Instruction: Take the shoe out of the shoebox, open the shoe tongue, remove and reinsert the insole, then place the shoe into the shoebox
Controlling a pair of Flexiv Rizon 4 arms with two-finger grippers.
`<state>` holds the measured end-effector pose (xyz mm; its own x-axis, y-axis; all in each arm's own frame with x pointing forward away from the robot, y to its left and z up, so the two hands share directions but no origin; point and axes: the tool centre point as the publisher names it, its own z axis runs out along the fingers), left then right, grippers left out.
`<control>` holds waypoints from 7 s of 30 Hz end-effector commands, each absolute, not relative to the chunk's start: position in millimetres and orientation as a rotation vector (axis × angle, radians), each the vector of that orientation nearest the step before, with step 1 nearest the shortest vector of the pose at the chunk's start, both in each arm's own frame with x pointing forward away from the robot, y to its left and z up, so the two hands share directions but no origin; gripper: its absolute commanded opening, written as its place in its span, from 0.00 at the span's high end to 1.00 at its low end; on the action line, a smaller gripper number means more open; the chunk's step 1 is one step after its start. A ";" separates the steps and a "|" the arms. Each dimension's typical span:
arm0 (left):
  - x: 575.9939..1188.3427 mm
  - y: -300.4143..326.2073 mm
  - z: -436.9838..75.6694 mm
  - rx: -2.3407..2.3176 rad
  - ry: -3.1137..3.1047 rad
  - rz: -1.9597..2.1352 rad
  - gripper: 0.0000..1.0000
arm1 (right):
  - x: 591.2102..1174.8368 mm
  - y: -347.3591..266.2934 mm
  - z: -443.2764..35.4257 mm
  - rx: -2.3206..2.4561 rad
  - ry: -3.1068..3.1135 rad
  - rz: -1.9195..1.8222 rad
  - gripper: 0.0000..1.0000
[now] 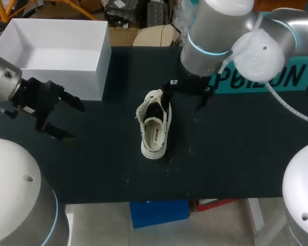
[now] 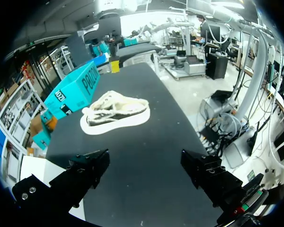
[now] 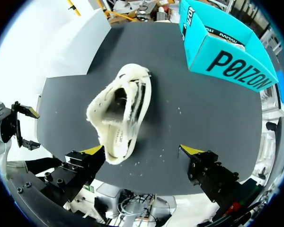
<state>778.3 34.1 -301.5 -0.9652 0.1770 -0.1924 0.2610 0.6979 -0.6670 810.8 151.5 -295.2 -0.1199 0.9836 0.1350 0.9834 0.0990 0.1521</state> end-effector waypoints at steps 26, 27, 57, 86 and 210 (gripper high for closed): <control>777.4 33.5 -301.8 0.359 2.790 -1.116 0.00 | 824.7 171.8 -317.1 2.019 2.289 0.244 0.00; 777.4 33.5 -301.8 0.359 2.790 -1.116 0.00 | 824.7 171.5 -317.0 2.016 2.293 0.239 0.00; 777.4 33.5 -301.8 0.359 2.790 -1.116 0.00 | 850.6 177.1 -372.4 2.007 2.385 0.208 0.51; 777.4 33.5 -301.8 0.359 2.790 -1.116 0.00 | 858.0 180.6 -415.3 2.027 2.399 0.201 0.50; 777.4 33.5 -301.8 0.359 2.790 -1.116 0.00 | 1277.4 -150.9 -229.6 0.066 3.013 -0.138 1.00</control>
